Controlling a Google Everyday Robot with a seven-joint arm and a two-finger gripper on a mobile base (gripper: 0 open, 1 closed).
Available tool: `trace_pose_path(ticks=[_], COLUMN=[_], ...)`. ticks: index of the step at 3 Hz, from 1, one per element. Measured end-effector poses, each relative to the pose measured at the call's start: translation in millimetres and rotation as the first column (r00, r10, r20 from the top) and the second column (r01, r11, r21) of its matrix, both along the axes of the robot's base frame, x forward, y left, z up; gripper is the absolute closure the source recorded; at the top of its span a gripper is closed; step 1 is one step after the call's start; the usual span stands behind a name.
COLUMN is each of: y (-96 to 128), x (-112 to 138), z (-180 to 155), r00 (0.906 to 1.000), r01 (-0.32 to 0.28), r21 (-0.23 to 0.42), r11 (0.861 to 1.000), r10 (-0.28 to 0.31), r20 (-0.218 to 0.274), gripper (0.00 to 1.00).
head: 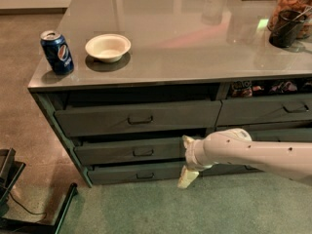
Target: Open middle drawer
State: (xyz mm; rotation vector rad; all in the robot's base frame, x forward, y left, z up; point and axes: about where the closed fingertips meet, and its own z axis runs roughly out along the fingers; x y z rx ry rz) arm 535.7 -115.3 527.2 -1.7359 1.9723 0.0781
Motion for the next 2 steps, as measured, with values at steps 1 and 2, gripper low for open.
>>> trace_pose_path(ticks=[1,2], y=[4,5], x=[13,27], z=[-17,-33], r00=[0.9993,0.998], r01=[-0.021,-0.04], r21=[0.012,0.026], r11=[1.0,0.999], r10=[0.021,0.038], r20=[0.032,0.05], gripper=[0.0,0.0])
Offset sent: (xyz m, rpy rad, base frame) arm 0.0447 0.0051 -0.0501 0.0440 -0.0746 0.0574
